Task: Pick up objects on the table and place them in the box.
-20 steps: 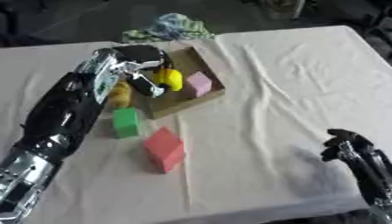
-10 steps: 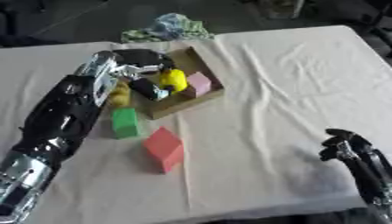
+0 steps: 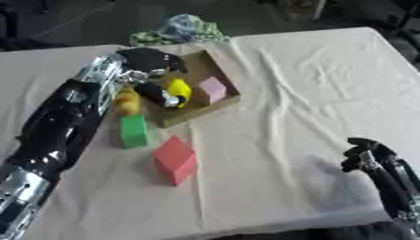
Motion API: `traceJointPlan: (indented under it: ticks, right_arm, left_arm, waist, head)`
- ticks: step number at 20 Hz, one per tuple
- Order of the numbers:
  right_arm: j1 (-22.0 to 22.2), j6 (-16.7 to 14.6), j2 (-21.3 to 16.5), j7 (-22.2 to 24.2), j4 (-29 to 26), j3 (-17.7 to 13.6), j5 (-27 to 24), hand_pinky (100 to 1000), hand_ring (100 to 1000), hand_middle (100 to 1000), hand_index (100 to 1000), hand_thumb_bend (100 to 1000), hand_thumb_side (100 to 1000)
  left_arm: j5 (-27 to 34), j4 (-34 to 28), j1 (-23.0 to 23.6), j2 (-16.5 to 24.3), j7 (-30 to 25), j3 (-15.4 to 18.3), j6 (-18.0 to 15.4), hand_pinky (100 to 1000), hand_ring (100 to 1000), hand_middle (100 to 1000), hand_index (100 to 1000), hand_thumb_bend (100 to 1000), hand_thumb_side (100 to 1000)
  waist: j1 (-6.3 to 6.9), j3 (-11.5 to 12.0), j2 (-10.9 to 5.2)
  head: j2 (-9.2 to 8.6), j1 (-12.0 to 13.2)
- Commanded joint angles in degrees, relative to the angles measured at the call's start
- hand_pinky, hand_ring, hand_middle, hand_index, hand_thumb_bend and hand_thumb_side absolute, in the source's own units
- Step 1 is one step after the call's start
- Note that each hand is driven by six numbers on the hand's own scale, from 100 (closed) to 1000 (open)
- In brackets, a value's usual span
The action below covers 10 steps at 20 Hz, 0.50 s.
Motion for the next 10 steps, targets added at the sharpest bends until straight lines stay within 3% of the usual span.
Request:
traceJointPlan:
  ticks: [1, 4, 9, 10]
  right_arm:
    - [-0.3, -0.1, -0.6, 0.1, -0.5, -0.2, 0.2, 516, 521, 538, 744, 100, 639]
    - [-0.3, -0.1, -0.6, 0.0, -0.5, -0.4, 0.2, 516, 521, 538, 744, 100, 638]
    - [-0.2, -0.1, -0.9, -0.3, -0.4, -0.7, 0.4, 516, 521, 538, 744, 100, 642]
    - [-0.2, -0.1, -0.9, -0.4, -0.4, -0.7, 0.4, 516, 521, 538, 744, 100, 644]
  left_arm:
    - [-2.1, -0.4, -1.0, 1.5, 1.6, 0.4, -0.2, 924, 891, 942, 957, 474, 946]
    - [-1.0, -1.2, -1.1, 2.7, 2.2, 1.6, -0.1, 919, 883, 932, 956, 398, 875]
    - [8.2, -5.7, -1.7, 8.3, -1.8, 4.0, 0.6, 883, 842, 879, 937, 251, 625]
    - [10.2, -6.0, -1.9, 9.8, -3.7, 4.4, 0.8, 874, 834, 864, 927, 237, 526]
  waist:
    - [-0.46, 0.1, -1.58]
    - [-0.43, 0.2, -1.58]
    - [-0.10, 0.7, -1.63]
    - [0.01, 0.9, -1.64]
  head:
    - [-0.20, -0.2]
    - [-0.20, -0.3]
    - [-0.20, -0.9]
    - [-0.20, -1.0]
